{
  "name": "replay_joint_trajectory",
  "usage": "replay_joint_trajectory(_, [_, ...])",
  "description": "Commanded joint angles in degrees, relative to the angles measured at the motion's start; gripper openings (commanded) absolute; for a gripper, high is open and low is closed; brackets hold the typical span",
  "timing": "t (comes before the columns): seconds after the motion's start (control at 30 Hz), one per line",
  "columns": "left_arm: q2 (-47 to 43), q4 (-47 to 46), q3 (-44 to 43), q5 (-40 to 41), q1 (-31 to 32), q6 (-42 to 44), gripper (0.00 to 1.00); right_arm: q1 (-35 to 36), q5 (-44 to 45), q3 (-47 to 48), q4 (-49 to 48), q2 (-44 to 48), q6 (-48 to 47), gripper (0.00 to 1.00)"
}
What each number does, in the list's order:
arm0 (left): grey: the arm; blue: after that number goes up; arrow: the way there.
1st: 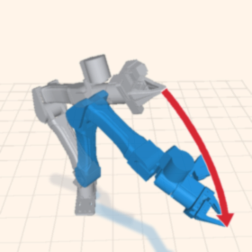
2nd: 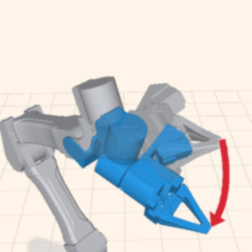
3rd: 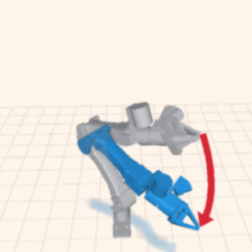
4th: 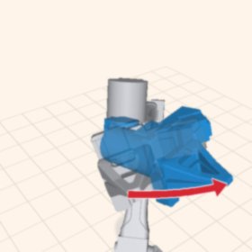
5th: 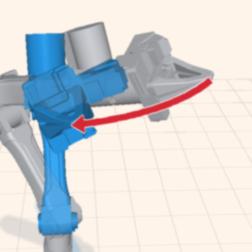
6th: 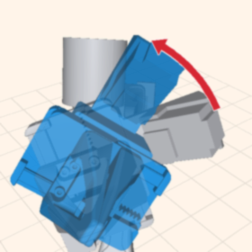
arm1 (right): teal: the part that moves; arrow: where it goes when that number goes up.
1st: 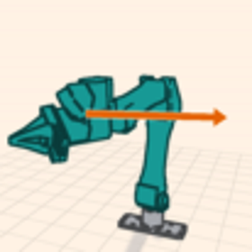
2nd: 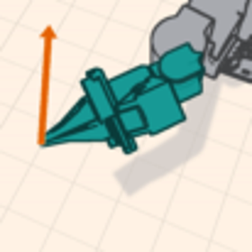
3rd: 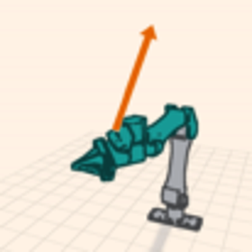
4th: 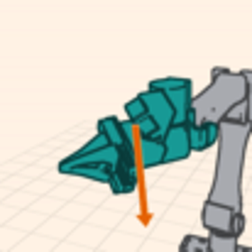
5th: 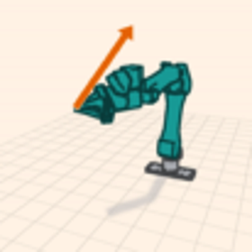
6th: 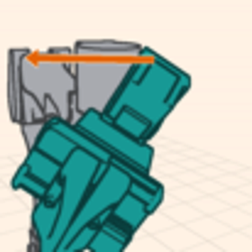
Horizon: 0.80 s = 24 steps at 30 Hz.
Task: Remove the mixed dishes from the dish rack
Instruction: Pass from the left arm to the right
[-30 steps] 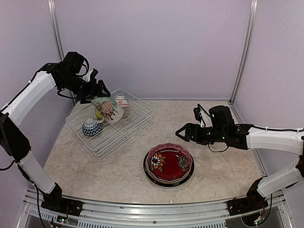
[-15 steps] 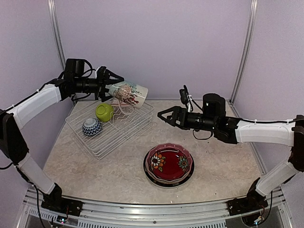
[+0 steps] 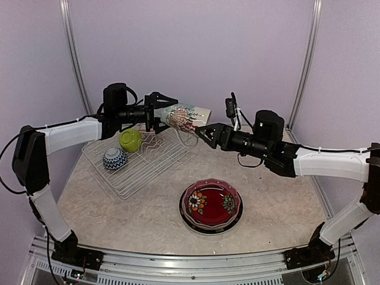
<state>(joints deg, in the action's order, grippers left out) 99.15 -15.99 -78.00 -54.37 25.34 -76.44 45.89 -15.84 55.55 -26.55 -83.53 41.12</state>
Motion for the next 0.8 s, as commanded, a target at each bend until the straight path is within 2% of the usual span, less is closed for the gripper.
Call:
replay_joint_trajectory(0.0, [2.7, -16.0, -0.7, -2.7, 2.4, -8.5, 0.00, 1.2, 4.2, 1.3, 1.2, 2.4, -4.2, 0.79])
replay_joint_trajectory(0.1, [4.6, -18.6, -1.2, -2.8, 4.2, -10.6, 0.00, 1.3, 5.5, 1.6, 3.2, 3.0, -5.4, 0.76])
replay_joint_trajectory(0.27, [7.8, -21.8, -1.9, -3.0, 6.5, -13.3, 0.00, 1.3, 7.2, -0.6, 1.1, 4.2, -5.4, 0.58])
replay_joint_trajectory(0.4, [9.8, -23.3, -3.3, -4.0, 7.3, -13.9, 0.00, 1.3, 9.7, -3.0, -1.2, 6.5, -6.1, 0.53])
replay_joint_trajectory(0.57, [12.5, -23.0, -5.3, -5.5, 7.9, -14.6, 0.00, 1.3, 13.1, -5.8, -3.5, 10.9, -6.6, 0.32])
replay_joint_trajectory(0.6, [12.7, -23.3, -5.2, -5.5, 7.8, -14.6, 0.01, 1.2, 13.4, -6.0, -3.9, 11.5, -6.9, 0.25])
replay_joint_trajectory(0.67, [12.7, -22.7, -4.8, -5.0, 7.8, -13.4, 0.08, 1.3, 14.3, -6.6, -4.5, 12.6, -6.9, 0.05])
replay_joint_trajectory(0.7, [12.4, -21.8, -4.6, -4.6, 7.8, -12.6, 0.13, 1.3, 14.7, -7.0, -4.9, 13.1, -6.6, 0.00])
replay_joint_trajectory(0.77, [11.9, -21.3, -4.2, -4.4, 8.0, -12.1, 0.29, 1.3, 15.3, -7.9, -5.6, 14.2, -6.1, 0.00])
